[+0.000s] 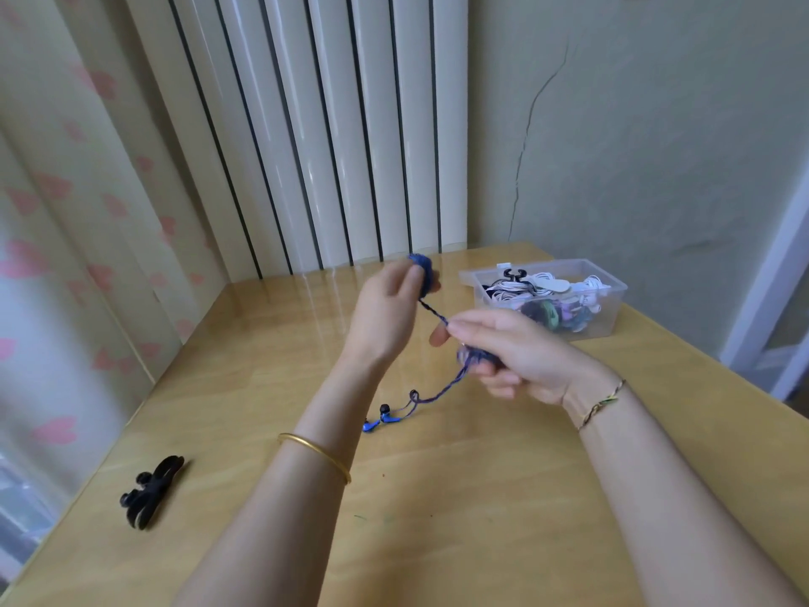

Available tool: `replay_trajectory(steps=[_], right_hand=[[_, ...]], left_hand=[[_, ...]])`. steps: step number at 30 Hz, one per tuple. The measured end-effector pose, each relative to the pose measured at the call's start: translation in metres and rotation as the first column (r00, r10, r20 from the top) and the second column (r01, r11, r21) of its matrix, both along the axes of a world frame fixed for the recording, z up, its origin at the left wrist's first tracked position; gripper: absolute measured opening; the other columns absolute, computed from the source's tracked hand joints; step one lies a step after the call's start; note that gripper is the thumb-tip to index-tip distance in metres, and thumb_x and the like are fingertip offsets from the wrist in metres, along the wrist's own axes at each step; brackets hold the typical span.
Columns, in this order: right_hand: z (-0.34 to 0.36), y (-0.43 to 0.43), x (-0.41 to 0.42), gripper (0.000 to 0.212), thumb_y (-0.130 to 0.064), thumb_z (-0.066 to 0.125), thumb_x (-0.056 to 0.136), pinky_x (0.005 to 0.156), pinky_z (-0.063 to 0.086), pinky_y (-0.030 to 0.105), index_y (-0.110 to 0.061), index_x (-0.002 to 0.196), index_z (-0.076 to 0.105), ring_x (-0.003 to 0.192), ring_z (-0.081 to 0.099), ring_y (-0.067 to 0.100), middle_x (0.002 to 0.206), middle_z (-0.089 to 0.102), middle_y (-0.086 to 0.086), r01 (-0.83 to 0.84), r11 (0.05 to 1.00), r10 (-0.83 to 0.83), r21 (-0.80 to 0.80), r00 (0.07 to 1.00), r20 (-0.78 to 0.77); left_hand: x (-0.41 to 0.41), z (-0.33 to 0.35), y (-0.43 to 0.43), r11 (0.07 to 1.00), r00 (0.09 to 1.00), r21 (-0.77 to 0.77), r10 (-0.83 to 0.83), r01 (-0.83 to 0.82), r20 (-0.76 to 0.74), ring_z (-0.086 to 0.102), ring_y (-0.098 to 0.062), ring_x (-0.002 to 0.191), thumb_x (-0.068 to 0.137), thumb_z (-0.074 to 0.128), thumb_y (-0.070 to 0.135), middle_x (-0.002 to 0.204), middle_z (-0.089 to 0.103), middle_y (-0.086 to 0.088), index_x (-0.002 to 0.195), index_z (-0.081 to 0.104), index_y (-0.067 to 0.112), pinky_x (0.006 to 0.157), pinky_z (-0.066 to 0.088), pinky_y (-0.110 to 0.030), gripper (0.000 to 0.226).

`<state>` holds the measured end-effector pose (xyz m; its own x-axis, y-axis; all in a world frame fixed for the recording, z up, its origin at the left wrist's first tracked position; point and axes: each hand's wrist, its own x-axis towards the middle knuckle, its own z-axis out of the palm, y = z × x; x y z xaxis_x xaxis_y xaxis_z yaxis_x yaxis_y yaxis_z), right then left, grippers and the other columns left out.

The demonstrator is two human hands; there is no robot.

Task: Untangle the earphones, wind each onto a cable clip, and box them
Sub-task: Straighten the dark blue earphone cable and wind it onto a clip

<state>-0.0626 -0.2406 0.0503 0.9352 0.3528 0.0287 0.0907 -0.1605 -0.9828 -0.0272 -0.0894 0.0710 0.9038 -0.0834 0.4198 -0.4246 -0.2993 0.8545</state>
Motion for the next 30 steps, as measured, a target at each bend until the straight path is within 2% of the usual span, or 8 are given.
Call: replay_trajectory(steps=[4, 7, 11, 13, 16, 21, 26, 30], right_hand=[[0.014, -0.002, 0.003, 0.026, 0.000, 0.048, 0.093, 0.047, 0.037, 0.020, -0.007, 0.113, 0.062, 0.047, 0.038, 0.010, 0.060, 0.045, -0.004, 0.042, 0.997, -0.038, -0.066, 0.997, 0.062], [0.012, -0.005, 0.005, 0.033, 0.003, 0.049, 0.092, 0.069, 0.050, 0.020, -0.008, 0.121, 0.059, 0.074, 0.060, 0.013, 0.095, 0.061, 0.008, 0.057, 0.993, -0.049, -0.099, 0.996, 0.077], [0.007, -0.005, 0.007, 0.030, 0.004, 0.047, 0.093, 0.089, 0.053, 0.039, -0.003, 0.121, 0.057, 0.085, 0.068, 0.020, 0.078, 0.059, 0.008, 0.153, 0.983, -0.144, -0.100, 0.985, 0.094], [0.004, -0.001, 0.008, 0.034, 0.007, 0.042, 0.095, 0.078, 0.054, 0.044, 0.004, 0.128, 0.048, 0.070, 0.067, 0.021, 0.067, 0.052, 0.007, 0.177, 0.979, -0.180, 0.102, 0.984, 0.017], [0.007, 0.002, 0.004, 0.029, 0.005, 0.041, 0.096, 0.039, 0.043, 0.022, 0.001, 0.124, 0.048, 0.037, 0.038, 0.008, 0.066, 0.046, 0.007, 0.205, 0.938, -0.183, 0.278, 0.978, -0.104], [0.018, -0.012, 0.008, 0.015, 0.002, 0.051, 0.092, 0.036, 0.015, 0.017, -0.008, 0.102, 0.058, 0.034, 0.022, 0.005, 0.057, 0.056, 0.000, 0.276, 0.931, -0.306, 0.239, 0.947, 0.101], [0.015, -0.017, 0.027, 0.012, 0.000, 0.055, 0.091, 0.034, 0.019, 0.015, -0.012, 0.089, 0.058, 0.038, 0.024, 0.006, 0.060, 0.064, 0.000, 0.430, 0.809, -0.521, 0.400, 0.840, 0.153], [-0.006, -0.012, 0.033, 0.010, -0.006, 0.061, 0.090, 0.033, 0.018, 0.012, -0.012, 0.082, 0.062, 0.037, 0.029, 0.003, 0.067, 0.061, 0.005, 0.449, 0.846, -0.487, 0.287, 0.870, 0.073]], left_hand=[[0.001, -0.007, -0.002, 0.887, 0.991, 0.456, 0.005, -0.065, 0.131, 0.050, -0.025, 0.077, 0.101, 0.037, 0.022, 0.075, 0.057, 0.002, 0.087, 0.053, 0.003, 0.066, 0.036, -0.034, 0.029], [0.003, -0.002, -0.001, 0.900, 0.980, 0.425, 0.014, -0.098, 0.198, 0.051, -0.029, 0.086, 0.101, 0.035, 0.019, 0.091, 0.059, -0.013, 0.092, 0.052, -0.002, 0.075, 0.040, -0.040, 0.029], [0.009, -0.004, 0.000, 0.901, 0.971, 0.414, 0.032, -0.131, 0.238, 0.039, -0.024, 0.073, 0.095, 0.032, 0.003, 0.077, 0.045, -0.004, 0.081, 0.040, 0.004, 0.060, 0.032, -0.025, 0.016], [0.010, -0.006, 0.000, 0.878, 0.970, 0.455, 0.044, -0.152, 0.240, 0.031, -0.021, 0.071, 0.085, 0.029, -0.009, 0.074, 0.034, 0.003, 0.079, 0.033, 0.009, 0.058, 0.023, -0.026, 0.019], [0.013, -0.010, 0.004, 0.811, 0.968, 0.544, 0.103, -0.216, 0.230, 0.036, -0.024, 0.077, 0.081, 0.028, -0.011, 0.087, 0.039, -0.003, 0.087, 0.033, 0.010, 0.068, 0.033, -0.030, 0.022], [0.014, -0.013, 0.013, 0.666, 0.989, 0.731, 0.087, -0.149, 0.122, 0.048, -0.028, 0.075, 0.097, 0.036, 0.008, 0.083, 0.048, -0.003, 0.087, 0.044, 0.009, 0.065, 0.042, -0.037, 0.012], [-0.006, 0.008, 0.009, 0.932, 0.944, 0.288, -0.132, 0.222, -0.302, 0.051, -0.017, 0.061, 0.094, 0.039, 0.013, 0.068, 0.061, -0.005, 0.079, 0.064, 0.004, 0.065, 0.044, -0.027, 0.030], [-0.010, 0.022, 0.013, 0.913, 0.814, -0.328, -0.376, 0.243, -0.442, 0.036, -0.010, 0.048, 0.094, 0.034, 0.018, 0.053, 0.046, 0.004, 0.071, 0.058, 0.013, 0.078, 0.038, -0.029, 0.034]])
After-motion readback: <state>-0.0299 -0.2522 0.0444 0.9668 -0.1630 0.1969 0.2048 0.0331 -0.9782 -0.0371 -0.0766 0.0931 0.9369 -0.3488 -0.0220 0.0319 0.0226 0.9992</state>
